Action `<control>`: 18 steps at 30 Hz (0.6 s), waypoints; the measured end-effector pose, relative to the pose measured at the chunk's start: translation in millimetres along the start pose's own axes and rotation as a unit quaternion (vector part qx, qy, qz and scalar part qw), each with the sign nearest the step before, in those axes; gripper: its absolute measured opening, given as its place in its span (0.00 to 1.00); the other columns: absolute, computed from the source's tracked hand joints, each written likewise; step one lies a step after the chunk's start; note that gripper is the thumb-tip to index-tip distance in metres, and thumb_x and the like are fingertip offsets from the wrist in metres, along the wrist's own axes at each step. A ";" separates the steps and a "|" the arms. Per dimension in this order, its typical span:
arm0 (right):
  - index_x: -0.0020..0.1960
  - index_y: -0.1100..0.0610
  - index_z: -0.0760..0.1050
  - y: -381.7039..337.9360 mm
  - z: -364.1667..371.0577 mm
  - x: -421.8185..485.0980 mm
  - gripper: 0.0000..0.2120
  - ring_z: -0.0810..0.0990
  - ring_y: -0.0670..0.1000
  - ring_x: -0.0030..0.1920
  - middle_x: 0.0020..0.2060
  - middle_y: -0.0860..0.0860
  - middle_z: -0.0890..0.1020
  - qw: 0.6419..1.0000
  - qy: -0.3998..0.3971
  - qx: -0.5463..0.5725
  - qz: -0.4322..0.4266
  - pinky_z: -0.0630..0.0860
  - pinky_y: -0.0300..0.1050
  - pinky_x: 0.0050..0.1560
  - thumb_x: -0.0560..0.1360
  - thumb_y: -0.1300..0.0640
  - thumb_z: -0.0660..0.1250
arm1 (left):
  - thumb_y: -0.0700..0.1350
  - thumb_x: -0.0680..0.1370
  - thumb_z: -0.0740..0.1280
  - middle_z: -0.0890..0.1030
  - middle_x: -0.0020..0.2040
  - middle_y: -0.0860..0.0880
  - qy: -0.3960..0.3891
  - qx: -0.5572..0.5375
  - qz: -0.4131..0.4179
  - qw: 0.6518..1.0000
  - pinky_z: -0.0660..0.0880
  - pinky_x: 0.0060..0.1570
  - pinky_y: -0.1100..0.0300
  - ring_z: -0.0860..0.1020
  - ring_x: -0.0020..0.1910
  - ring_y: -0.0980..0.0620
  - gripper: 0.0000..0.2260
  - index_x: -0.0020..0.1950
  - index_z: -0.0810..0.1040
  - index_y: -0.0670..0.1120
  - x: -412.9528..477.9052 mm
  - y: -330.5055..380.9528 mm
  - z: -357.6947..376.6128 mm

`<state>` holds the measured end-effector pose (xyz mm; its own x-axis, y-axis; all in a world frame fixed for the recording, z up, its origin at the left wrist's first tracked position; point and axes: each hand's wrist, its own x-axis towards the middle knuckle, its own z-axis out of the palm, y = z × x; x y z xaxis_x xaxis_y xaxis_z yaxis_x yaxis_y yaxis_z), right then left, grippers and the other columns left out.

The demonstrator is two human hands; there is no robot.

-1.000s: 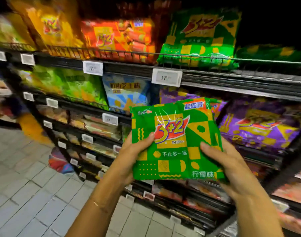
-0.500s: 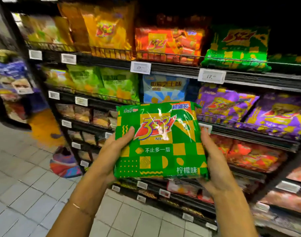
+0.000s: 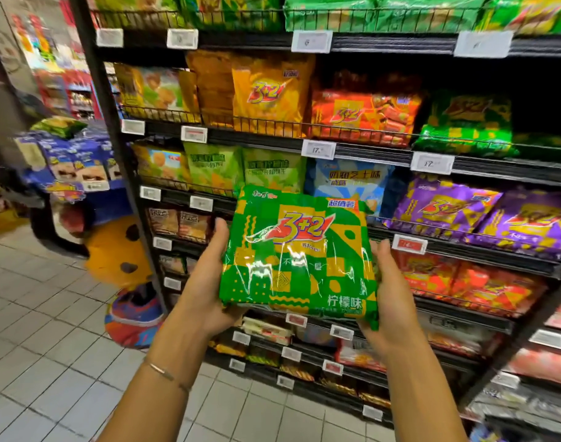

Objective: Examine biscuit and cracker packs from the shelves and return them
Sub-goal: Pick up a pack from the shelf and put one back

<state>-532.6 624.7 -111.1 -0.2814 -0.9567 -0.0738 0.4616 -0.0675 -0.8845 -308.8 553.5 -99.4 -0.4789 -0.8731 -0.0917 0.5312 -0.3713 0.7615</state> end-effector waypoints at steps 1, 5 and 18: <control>0.69 0.45 0.76 2.8 0.7 -2.1 0.20 0.85 0.57 0.58 0.63 0.51 0.84 1.000 0.013 -0.010 -0.017 0.85 0.57 0.47 0.82 0.37 0.61 | 0.71 0.80 0.57 0.82 0.69 0.43 0.001 -0.002 0.001 1.000 0.79 0.64 0.40 0.80 0.68 0.39 0.31 0.68 0.83 0.52 -3.0 0.0 -3.7; 0.48 0.50 0.78 11.6 5.4 -12.4 0.11 0.85 0.56 0.45 0.46 0.54 0.84 0.995 0.018 -0.093 -0.044 0.80 0.58 0.46 0.85 0.48 0.62 | 0.70 0.80 0.58 0.82 0.68 0.42 0.025 0.006 0.009 1.000 0.81 0.58 0.41 0.81 0.66 0.38 0.30 0.70 0.82 0.51 -11.7 -1.9 -14.5; 0.36 0.49 0.74 -19.9 20.4 -27.1 0.19 0.75 0.48 0.29 0.31 0.48 0.76 0.988 0.038 -0.091 -0.120 0.72 0.41 0.30 0.85 0.55 0.60 | 0.65 0.81 0.62 0.84 0.64 0.40 0.063 -0.022 -0.018 0.998 0.84 0.49 0.41 0.85 0.58 0.36 0.25 0.61 0.87 0.49 -23.1 -7.7 -24.7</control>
<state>-516.9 646.2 -82.1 -0.4302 -0.8948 0.1195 0.2165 -0.2308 -0.9486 -284.6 568.7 -119.0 -0.4076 -0.8907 -0.2011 0.5460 -0.4142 0.7282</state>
